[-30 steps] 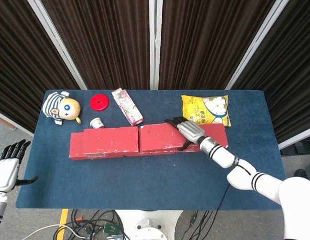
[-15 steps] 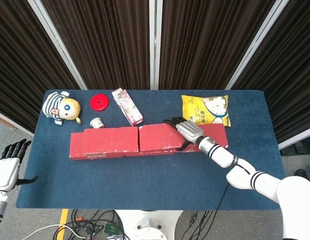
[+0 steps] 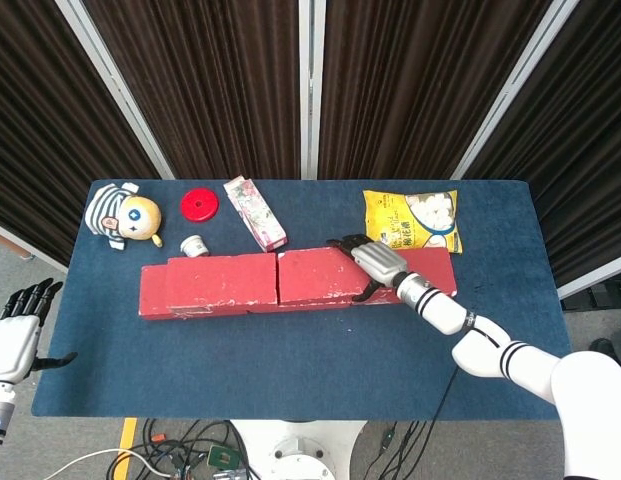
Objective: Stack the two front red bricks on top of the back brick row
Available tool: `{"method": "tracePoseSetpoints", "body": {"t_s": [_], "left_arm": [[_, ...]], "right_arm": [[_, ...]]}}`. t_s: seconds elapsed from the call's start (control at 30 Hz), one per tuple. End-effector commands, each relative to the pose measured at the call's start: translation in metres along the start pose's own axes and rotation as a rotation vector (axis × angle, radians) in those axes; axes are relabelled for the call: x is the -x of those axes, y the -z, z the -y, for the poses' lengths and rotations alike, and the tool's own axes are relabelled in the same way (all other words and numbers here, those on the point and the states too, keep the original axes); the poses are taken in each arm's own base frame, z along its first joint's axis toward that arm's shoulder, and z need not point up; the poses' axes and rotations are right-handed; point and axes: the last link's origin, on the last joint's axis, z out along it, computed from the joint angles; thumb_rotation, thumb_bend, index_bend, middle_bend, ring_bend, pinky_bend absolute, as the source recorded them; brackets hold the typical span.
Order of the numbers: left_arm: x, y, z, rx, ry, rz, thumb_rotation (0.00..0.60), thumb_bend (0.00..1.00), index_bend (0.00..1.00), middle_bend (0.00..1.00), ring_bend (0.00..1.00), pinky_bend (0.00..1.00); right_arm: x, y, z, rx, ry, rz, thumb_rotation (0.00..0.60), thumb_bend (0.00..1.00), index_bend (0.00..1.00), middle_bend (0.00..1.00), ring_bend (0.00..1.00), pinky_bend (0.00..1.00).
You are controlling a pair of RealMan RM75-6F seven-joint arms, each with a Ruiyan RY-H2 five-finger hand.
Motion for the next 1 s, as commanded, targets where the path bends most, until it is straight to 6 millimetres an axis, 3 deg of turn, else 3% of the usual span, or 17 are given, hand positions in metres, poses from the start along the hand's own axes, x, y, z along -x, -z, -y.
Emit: {"method": "tracePoseSetpoints", "body": {"t_s": [0.03,1.0], "left_arm": [[-0.0007,0.0005,0.0002,0.000,-0.001,0.000,0.600,0.00,0.00,0.00,0.00,0.00],[0.0001,0.0013,0.0029,-0.004,0.015,0.014,0.600,0.00,0.00,0.00,0.00,0.00]], "right_arm": [[0.0000,-0.0008,0.0010,-0.001,-0.003,-0.001,0.600,0.09,0.00,0.23,0.00,0.00],[0.0031,-0.0025,0.0037,0.011,-0.022,0.010,0.600,0.08,0.00,0.23,0.00,0.00]]}}
